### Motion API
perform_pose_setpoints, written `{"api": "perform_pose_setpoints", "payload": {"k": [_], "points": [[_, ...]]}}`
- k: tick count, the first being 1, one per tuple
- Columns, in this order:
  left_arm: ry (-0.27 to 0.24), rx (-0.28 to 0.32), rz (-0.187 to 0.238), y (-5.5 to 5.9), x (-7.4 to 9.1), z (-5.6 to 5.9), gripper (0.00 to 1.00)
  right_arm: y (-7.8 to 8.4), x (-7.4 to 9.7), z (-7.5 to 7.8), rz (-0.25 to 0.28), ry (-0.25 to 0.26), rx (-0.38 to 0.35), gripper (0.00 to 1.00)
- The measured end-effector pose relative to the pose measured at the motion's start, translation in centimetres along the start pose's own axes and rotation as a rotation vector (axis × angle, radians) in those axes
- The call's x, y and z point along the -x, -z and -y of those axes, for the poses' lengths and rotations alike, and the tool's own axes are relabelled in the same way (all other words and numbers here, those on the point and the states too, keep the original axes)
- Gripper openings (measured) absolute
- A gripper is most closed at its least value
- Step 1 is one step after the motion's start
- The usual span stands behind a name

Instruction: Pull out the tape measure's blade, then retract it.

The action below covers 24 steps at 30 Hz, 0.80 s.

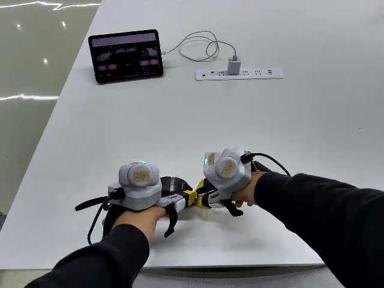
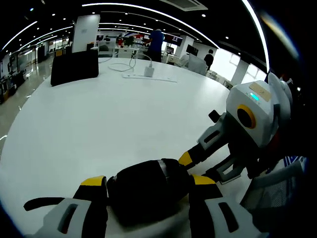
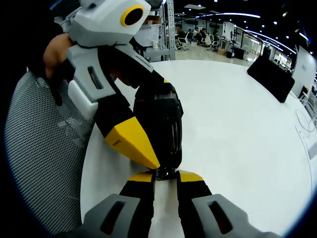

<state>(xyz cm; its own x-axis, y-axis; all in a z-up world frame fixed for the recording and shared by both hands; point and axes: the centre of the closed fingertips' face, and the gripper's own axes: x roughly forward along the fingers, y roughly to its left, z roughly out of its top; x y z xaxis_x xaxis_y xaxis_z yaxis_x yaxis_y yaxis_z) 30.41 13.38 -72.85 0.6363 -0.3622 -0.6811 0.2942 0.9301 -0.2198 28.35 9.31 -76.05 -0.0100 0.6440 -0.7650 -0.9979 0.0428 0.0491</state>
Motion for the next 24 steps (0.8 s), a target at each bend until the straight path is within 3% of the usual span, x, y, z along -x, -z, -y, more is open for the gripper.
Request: {"api": "perform_pose_setpoints", "payload": {"k": [6,10,15,16,17,18,19,20,21,23,24], "points": [[-0.01,-0.022,0.014,-0.6,0.2,-0.8,0.73,0.1,0.1,0.1,0.004,0.014,-0.03,0.15],[-0.018,-0.043,0.025,-1.1,0.1,-1.4,1.0,0.5,0.6,0.0,-0.001,0.02,-0.043,0.19],[0.057,-0.059,0.015,-1.3,0.3,-0.6,1.0,0.5,1.5,0.3,0.015,0.033,-0.073,0.23],[0.09,-0.051,0.006,-1.2,0.3,-0.1,1.0,0.4,1.6,0.3,0.018,0.036,-0.074,0.24],[0.136,-0.041,-0.04,-0.4,0.4,0.3,0.96,0.3,1.9,0.4,0.022,0.039,-0.078,0.24],[0.131,-0.046,-0.046,-0.4,0.4,0.0,0.94,0.3,2.0,0.5,0.024,0.041,-0.078,0.25],[0.156,-0.063,0.009,-1.3,0.2,0.2,0.98,0.2,2.3,0.7,0.03,0.047,-0.08,0.25],[0.167,-0.064,0.026,-1.6,0.4,0.2,0.99,0.1,2.5,0.8,0.036,0.052,-0.086,0.26],[0.165,-0.067,0.02,-1.6,0.5,0.0,1.0,-0.1,2.7,0.9,0.044,0.055,-0.094,0.27],[0.208,-0.105,0.028,-1.9,0.8,0.4,1.0,-0.3,3.2,1.1,0.059,0.067,-0.104,0.28],[0.208,-0.147,0.01,-1.7,0.9,0.2,1.0,-0.3,3.4,1.2,0.063,0.073,-0.105,0.28]]}}
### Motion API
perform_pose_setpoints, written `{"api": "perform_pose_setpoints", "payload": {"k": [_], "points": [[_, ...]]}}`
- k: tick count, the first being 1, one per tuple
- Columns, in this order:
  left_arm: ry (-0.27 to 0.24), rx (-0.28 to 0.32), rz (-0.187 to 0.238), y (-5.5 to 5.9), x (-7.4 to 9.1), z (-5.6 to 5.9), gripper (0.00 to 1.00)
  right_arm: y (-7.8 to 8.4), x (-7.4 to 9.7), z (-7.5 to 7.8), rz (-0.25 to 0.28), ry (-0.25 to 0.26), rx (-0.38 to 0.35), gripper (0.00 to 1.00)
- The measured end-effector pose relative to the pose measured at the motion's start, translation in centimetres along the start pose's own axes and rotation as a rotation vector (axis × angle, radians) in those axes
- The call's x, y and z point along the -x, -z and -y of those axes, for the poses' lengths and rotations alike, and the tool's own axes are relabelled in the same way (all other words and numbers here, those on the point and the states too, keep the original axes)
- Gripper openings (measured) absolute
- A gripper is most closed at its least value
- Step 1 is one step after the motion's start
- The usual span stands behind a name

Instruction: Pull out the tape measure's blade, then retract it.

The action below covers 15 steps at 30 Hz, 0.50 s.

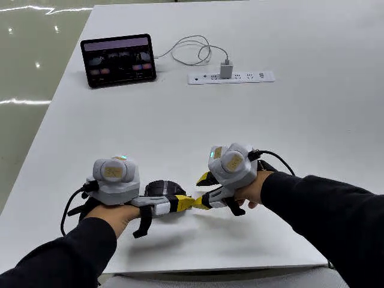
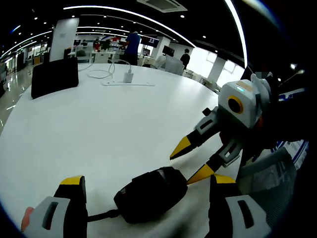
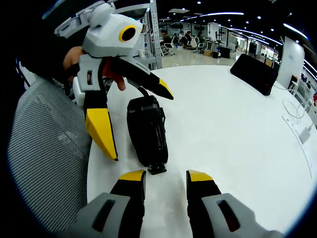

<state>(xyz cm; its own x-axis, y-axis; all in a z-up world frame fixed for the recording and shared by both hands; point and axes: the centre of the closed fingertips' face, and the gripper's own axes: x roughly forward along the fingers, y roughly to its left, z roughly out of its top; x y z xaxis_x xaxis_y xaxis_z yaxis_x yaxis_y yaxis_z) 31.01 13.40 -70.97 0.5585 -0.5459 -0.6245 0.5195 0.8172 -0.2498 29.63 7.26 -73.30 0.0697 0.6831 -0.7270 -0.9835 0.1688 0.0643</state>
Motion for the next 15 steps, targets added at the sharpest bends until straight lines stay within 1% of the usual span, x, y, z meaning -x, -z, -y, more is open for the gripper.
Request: {"api": "perform_pose_setpoints", "payload": {"k": [1,2,3,5,8,12,15], "points": [[0.009,-0.016,-0.002,0.0,0.1,0.1,1.0,0.0,0.1,0.0,0.003,0.002,-0.002,0.29],[0.02,-0.021,0.012,-0.2,0.2,0.2,1.0,0.1,0.3,0.1,0.005,0.003,-0.003,0.29],[0.022,-0.021,0.008,-0.2,0.4,0.1,1.0,0.2,0.5,0.1,0.005,0.006,-0.007,0.29],[0.046,-0.02,0.018,-0.3,0.6,0.2,1.0,0.4,1.0,0.2,0.006,0.013,-0.008,0.3],[0.055,-0.043,0.024,-0.4,1.0,0.4,1.0,0.6,1.7,0.2,0.017,0.023,-0.019,0.32],[0.067,-0.053,0.022,-0.1,1.3,0.2,1.0,1.0,2.8,0.3,0.032,0.042,-0.027,0.35],[0.072,-0.059,0.016,0.2,1.6,0.1,1.0,1.5,3.9,0.6,0.049,0.068,-0.05,0.38]]}}
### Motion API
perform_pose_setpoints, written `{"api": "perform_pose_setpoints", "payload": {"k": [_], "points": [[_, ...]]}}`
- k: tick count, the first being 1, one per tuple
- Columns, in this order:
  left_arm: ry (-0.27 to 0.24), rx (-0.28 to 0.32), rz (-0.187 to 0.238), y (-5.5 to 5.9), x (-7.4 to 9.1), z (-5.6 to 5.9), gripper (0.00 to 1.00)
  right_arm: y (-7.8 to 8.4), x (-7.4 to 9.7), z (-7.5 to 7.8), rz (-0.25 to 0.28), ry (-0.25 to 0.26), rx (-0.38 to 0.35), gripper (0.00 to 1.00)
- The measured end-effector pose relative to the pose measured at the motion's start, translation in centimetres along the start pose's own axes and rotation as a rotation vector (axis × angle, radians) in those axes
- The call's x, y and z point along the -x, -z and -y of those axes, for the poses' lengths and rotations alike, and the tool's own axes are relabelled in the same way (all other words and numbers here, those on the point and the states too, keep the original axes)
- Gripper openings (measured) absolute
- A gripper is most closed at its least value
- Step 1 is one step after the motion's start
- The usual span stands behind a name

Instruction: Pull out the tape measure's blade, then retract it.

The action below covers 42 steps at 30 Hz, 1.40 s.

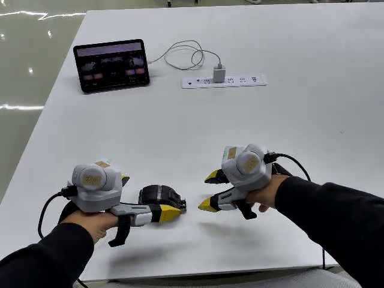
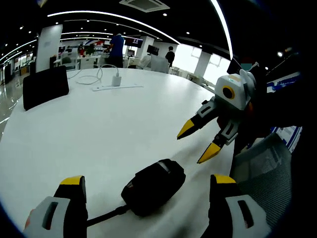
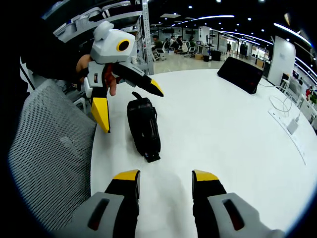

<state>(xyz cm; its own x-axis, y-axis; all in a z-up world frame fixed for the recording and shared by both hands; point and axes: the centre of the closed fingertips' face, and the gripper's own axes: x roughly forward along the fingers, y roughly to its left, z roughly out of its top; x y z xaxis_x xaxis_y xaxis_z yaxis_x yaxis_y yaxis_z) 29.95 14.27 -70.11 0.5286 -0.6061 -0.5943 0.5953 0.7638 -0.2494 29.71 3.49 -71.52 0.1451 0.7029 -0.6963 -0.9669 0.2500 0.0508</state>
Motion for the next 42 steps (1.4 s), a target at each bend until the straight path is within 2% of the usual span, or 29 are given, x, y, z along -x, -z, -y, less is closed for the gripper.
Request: {"api": "perform_pose_setpoints", "payload": {"k": [2,7,10,14,19,21,28,33,35,42], "points": [[-0.015,-0.008,-0.037,0.6,0.2,-0.3,1.0,0.3,0.5,0.2,0.01,0.012,-0.014,0.4],[0.011,-0.029,-0.008,0.2,1.1,0.0,1.0,1.3,1.9,0.0,0.025,0.028,-0.03,0.45],[0.02,-0.032,-0.001,0.0,1.3,-0.4,1.0,1.8,2.8,0.1,0.03,0.048,-0.038,0.48],[0.031,-0.049,-0.007,0.1,1.7,-0.2,1.0,2.6,4.0,0.4,0.035,0.076,-0.057,0.52],[0.021,-0.068,-0.022,0.5,2.4,-0.5,1.0,3.6,5.7,0.6,0.037,0.106,-0.064,0.57],[0.006,-0.076,-0.028,0.9,2.7,-1.1,1.0,4.1,6.4,0.8,0.039,0.117,-0.078,0.58],[-0.006,-0.046,-0.006,1.4,4.0,-1.7,1.0,5.9,8.9,1.3,0.035,0.172,-0.1,0.62],[-0.014,-0.044,0.018,1.3,4.7,-1.9,1.0,7.4,10.5,1.7,0.039,0.211,-0.126,0.65],[-0.015,-0.03,0.016,1.4,5.0,-2.1,1.0,7.8,11.1,1.8,0.046,0.22,-0.142,0.68],[-0.031,-0.036,0.011,1.6,5.8,-2.6,1.0,9.3,12.7,1.9,0.053,0.238,-0.179,0.76]]}}
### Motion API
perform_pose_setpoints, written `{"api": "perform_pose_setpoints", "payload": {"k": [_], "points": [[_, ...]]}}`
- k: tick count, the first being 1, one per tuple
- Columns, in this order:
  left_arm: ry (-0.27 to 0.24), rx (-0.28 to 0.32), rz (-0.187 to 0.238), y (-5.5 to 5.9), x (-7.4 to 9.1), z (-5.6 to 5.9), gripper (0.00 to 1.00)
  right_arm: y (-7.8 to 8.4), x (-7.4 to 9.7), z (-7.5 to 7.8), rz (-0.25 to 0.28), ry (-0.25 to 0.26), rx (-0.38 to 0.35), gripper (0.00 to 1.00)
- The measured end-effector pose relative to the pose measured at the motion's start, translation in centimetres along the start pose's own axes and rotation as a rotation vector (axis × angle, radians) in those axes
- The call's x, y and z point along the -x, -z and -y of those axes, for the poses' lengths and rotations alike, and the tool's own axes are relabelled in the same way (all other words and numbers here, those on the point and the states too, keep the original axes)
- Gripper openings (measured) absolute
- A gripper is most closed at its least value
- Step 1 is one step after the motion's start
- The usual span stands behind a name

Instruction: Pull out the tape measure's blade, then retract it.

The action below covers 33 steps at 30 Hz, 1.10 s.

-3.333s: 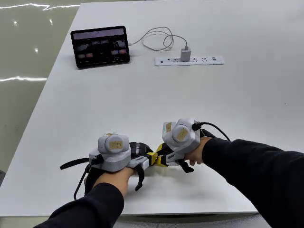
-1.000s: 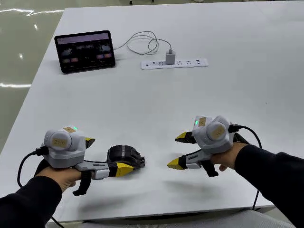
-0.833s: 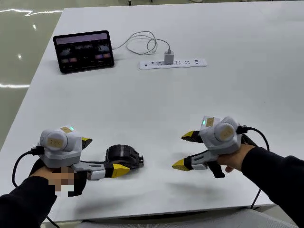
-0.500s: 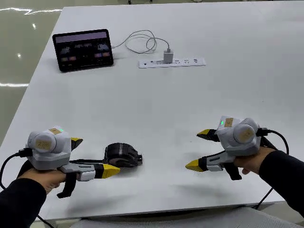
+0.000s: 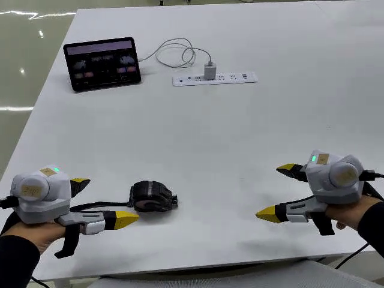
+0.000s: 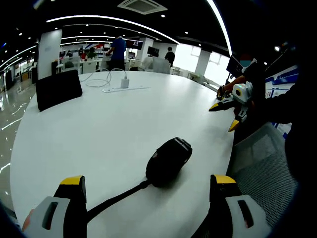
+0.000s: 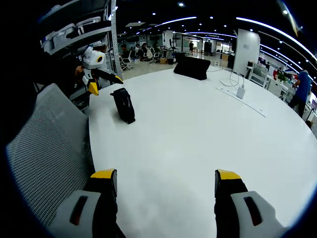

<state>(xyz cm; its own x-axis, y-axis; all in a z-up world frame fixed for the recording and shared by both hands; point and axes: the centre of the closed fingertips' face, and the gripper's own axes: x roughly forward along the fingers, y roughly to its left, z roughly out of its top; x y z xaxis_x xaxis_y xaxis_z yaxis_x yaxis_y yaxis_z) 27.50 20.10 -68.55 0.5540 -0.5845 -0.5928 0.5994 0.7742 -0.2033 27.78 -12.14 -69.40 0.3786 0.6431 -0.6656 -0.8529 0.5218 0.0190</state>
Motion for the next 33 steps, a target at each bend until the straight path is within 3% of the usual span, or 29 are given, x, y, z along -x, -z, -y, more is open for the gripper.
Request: {"api": "perform_pose_setpoints", "payload": {"k": [6,18,33], "points": [[0.005,-0.002,-0.001,0.1,0.4,0.3,1.0,0.8,1.3,0.1,0.011,0.021,-0.03,0.82],[-0.008,-0.019,-0.013,0.3,1.3,0.1,1.0,1.9,3.8,1.9,0.028,0.054,-0.077,0.95],[-0.018,-0.01,-0.022,0.7,2.0,-0.2,1.0,3.6,4.5,2.1,-0.001,0.062,-0.074,1.0]]}}
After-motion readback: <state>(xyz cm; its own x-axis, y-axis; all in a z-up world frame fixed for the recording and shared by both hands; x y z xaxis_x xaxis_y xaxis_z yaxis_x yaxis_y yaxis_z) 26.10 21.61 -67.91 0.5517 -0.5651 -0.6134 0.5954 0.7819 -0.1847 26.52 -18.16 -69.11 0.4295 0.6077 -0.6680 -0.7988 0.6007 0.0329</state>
